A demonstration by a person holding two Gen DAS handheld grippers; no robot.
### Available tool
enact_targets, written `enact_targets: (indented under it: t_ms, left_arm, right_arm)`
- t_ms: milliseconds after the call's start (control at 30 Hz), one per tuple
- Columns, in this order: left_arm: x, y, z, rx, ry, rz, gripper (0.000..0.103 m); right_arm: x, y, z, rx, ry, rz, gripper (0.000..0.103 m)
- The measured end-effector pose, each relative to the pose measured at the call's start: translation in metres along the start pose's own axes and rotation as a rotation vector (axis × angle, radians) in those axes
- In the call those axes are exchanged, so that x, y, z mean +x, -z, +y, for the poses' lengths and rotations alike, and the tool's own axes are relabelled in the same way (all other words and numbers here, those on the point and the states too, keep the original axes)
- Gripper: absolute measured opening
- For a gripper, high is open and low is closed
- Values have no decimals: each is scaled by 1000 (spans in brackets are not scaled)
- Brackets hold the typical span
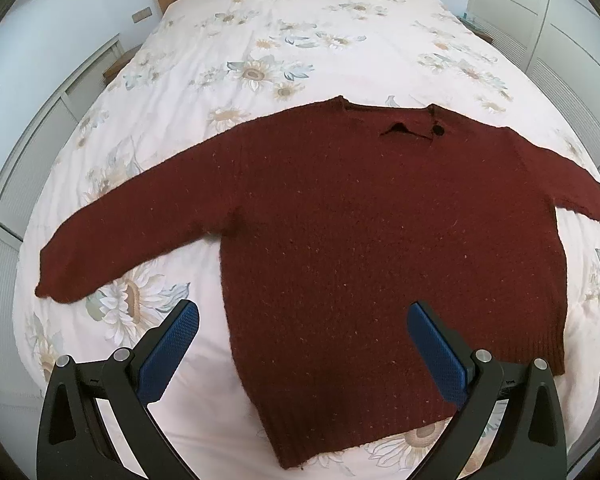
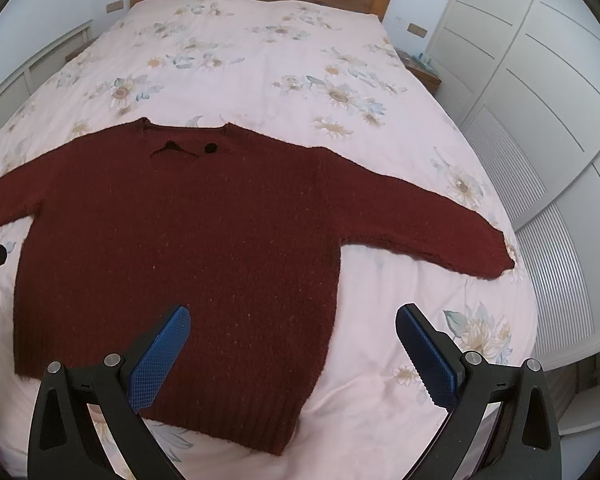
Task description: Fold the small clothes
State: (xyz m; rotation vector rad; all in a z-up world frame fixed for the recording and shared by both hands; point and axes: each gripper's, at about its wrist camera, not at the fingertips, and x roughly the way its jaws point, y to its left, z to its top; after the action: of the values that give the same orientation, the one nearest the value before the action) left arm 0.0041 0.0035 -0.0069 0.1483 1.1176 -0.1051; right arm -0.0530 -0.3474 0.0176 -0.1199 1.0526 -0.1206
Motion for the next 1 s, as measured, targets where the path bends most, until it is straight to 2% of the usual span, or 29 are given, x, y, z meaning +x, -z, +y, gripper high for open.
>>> enact_targets:
  t_ms: [367,533,633,733,1000]
  left_arm:
    - [5,-1,-3,14,5,12,102]
    - [6,-10,1,-5,4,3,102]
    - [9,-22,4,0,-5,0,102]
    - [12,-35,6,1,-15,-11,102]
    - [31,-62,2,-1,5,-15,102]
  right_arm:
    - [10,-3,0,-1,-12,1,102]
    - [23,-12,-27,54,-8,-28,102]
    - [37,-21,-64,113,11,-52,102]
    - [59,-31,-116,208,22,-51,102]
    - [146,-31,-260,517,47,55,102]
